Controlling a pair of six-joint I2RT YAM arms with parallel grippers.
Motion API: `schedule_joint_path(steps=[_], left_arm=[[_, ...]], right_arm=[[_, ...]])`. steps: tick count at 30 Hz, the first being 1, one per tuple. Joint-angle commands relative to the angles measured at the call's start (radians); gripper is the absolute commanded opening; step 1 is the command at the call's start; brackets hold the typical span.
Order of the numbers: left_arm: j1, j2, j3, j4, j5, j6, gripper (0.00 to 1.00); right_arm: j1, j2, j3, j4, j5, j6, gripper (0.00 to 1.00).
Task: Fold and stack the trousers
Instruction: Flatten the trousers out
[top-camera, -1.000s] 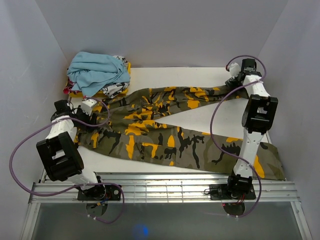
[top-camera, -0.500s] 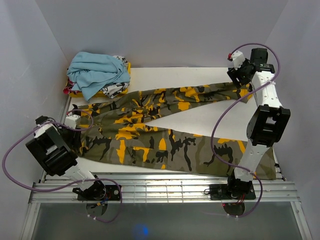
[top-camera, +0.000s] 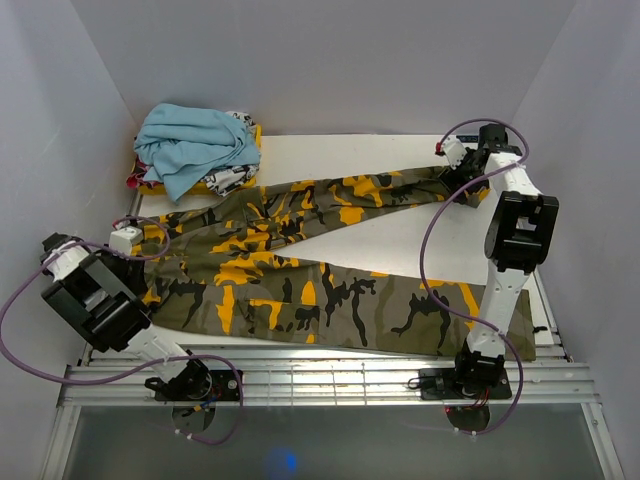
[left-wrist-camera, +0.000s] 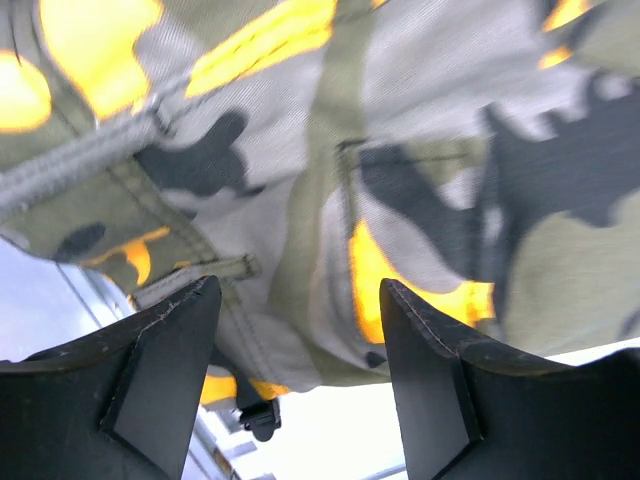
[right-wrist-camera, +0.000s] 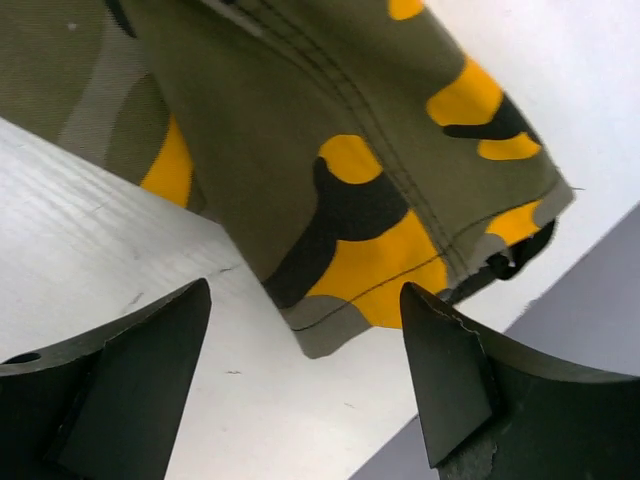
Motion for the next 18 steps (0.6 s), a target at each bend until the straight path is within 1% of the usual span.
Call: schedule_joint_path(steps=[1, 4, 5, 7, 8, 9, 11, 12, 15, 18], left_arm=[[-0.009, -0.081, 0.031, -0.111, 0.184, 0.061, 0.76], [-0.016, -0.114, 0.023, -0.125, 0.201, 0.076, 0.76], [-0.016, -0.124, 0.017, -0.125, 0.210, 0.079, 0.76], [-0.016, -0.150, 0.008, -0.128, 0.219, 0.096, 0.76], [-0.016, -0.157, 0.003, -0.128, 0.232, 0.096, 0.76], [-0.016, -0.162, 0.003, -0.128, 0.239, 0.096, 0.76], [-0.016, -0.165, 0.004, -0.127, 0.267, 0.073, 0.77], [-0.018, -0.164, 0.009, -0.127, 0.275, 0.064, 0.77], [-0.021, -0.156, 0.015, -0.125, 0.296, 0.044, 0.77], [-0.023, -0.150, 0.014, -0.116, 0.304, 0.030, 0.79]], right_arm=[[-0.011, -0.003, 0.013, 0.110, 0.034, -0.043, 0.82], [-0.034, 0.016, 0.080, 0.121, -0.001, 0.054, 0.81], [-0.042, 0.024, 0.105, 0.121, -0.009, 0.130, 0.80], [-0.072, 0.050, 0.174, 0.119, -0.012, 0.218, 0.80], [-0.085, 0.058, 0.192, 0.119, -0.015, 0.265, 0.77], [-0.098, 0.073, 0.206, 0.115, -0.037, 0.352, 0.76], [-0.132, 0.087, 0.228, 0.113, -0.046, 0.428, 0.75], [-0.143, 0.105, 0.237, 0.112, -0.054, 0.494, 0.75], [-0.184, 0.148, 0.275, 0.095, -0.104, 0.600, 0.75], [-0.192, 0.197, 0.331, 0.069, -0.126, 0.643, 0.72]])
